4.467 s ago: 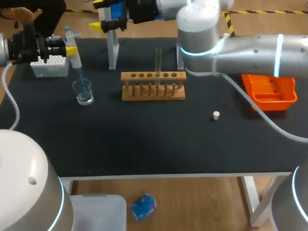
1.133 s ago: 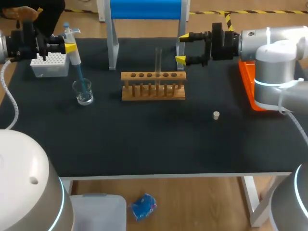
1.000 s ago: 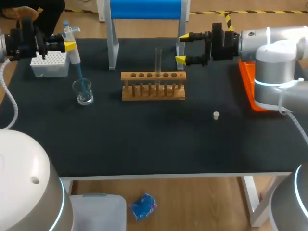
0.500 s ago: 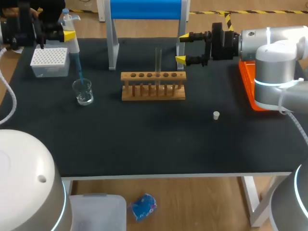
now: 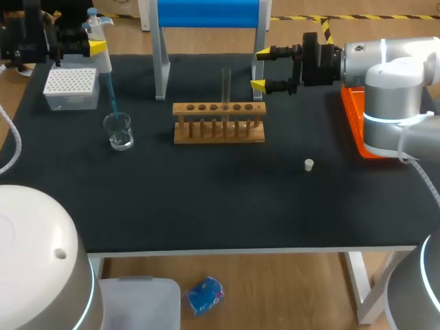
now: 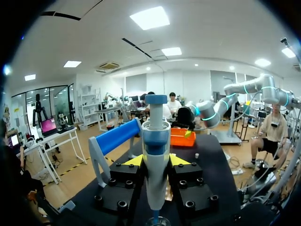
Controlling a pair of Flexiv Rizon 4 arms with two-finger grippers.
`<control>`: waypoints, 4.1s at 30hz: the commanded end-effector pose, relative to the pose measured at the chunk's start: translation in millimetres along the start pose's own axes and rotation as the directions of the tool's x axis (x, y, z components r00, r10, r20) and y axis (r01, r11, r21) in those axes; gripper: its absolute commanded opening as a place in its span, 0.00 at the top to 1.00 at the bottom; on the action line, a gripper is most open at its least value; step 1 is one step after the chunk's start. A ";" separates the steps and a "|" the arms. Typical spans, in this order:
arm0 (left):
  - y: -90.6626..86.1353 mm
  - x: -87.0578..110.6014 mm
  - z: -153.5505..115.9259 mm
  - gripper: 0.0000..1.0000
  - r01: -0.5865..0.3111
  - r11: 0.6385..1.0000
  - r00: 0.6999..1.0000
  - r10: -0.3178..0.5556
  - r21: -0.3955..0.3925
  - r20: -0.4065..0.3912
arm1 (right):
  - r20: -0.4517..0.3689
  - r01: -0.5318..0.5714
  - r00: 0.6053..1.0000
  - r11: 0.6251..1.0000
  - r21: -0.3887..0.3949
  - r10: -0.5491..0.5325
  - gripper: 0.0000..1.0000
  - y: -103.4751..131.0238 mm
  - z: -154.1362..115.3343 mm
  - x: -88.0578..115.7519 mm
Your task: Invert the test tube, pick up the pipette, mount the tip to pipette, aspirate from beaker and dispense into the tube, eject the tip, return the pipette, and cap with the stopper.
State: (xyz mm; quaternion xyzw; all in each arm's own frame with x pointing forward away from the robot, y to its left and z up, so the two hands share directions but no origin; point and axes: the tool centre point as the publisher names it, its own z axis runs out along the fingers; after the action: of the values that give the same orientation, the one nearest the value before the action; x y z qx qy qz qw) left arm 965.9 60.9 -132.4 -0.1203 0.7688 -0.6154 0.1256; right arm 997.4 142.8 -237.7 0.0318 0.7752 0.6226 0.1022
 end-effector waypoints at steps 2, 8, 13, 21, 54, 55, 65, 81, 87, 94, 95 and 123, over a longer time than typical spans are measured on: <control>-0.9 0.9 0.0 1.00 0.000 1.000 1.000 0.000 -0.001 0.003 | 0.002 0.001 1.000 1.000 -0.001 -0.001 0.00 -0.3 -0.1 0.4; -10.8 0.4 -2.7 1.00 -0.020 1.000 1.000 0.020 0.009 0.000 | 0.002 0.001 1.000 1.000 -0.001 -0.001 0.00 -0.3 -0.1 0.4; -43.2 4.9 -1.3 1.00 -0.046 0.999 0.999 0.046 0.002 -0.015 | 0.002 0.001 1.000 1.000 -0.001 -0.001 0.00 -0.3 -0.1 0.4; -98.3 18.8 23.5 1.00 0.009 0.999 0.996 -0.013 -0.048 -0.089 | 0.002 0.001 1.000 1.000 -0.001 -0.001 0.00 -0.3 -0.1 0.4; -164.5 23.4 108.4 1.00 0.096 0.995 0.969 -0.095 -0.008 -0.227 | 0.002 0.001 1.000 1.000 -0.001 -0.001 0.00 -0.3 -0.1 0.4; -164.5 23.4 108.4 1.00 0.096 0.995 0.969 -0.095 -0.008 -0.227 | 0.002 0.001 1.000 1.000 -0.001 -0.001 0.00 -0.3 -0.1 0.4; -178.7 31.6 124.8 1.00 0.038 0.999 0.965 -0.037 -0.003 -0.259 | 0.002 0.001 1.000 1.000 -0.001 -0.001 0.00 -0.3 -0.1 0.4; -204.0 47.7 188.4 1.00 0.018 0.998 0.941 0.001 0.053 -0.339 | 0.002 0.001 1.000 1.000 -0.001 -0.001 0.00 -0.3 -0.1 0.4; -196.9 40.6 201.0 1.00 0.031 0.998 0.934 -0.010 0.055 -0.357 | 0.002 0.001 1.000 1.000 -0.001 -0.001 0.00 -0.3 -0.1 0.4; -191.0 34.2 208.5 1.00 0.038 0.997 0.929 -0.010 0.068 -0.369 | 0.002 0.001 1.000 1.000 -0.001 -0.001 0.00 -0.3 -0.1 0.4; -191.0 32.7 209.1 1.00 0.038 0.997 0.929 -0.010 0.069 -0.369 | 0.002 0.001 1.000 1.000 -0.001 -0.001 0.00 -0.3 -0.1 0.4; -164.2 24.4 222.2 1.00 0.082 0.994 0.926 -0.050 0.069 -0.375 | 0.002 0.001 1.000 1.000 -0.001 -0.001 0.00 -0.3 -0.1 0.4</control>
State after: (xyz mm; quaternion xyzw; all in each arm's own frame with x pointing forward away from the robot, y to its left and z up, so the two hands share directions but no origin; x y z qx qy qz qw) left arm 1022.3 -186.4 -17.4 -0.0233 0.7497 -0.6603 -0.0387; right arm 997.4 142.6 -237.6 0.0317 0.7752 0.6226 0.1021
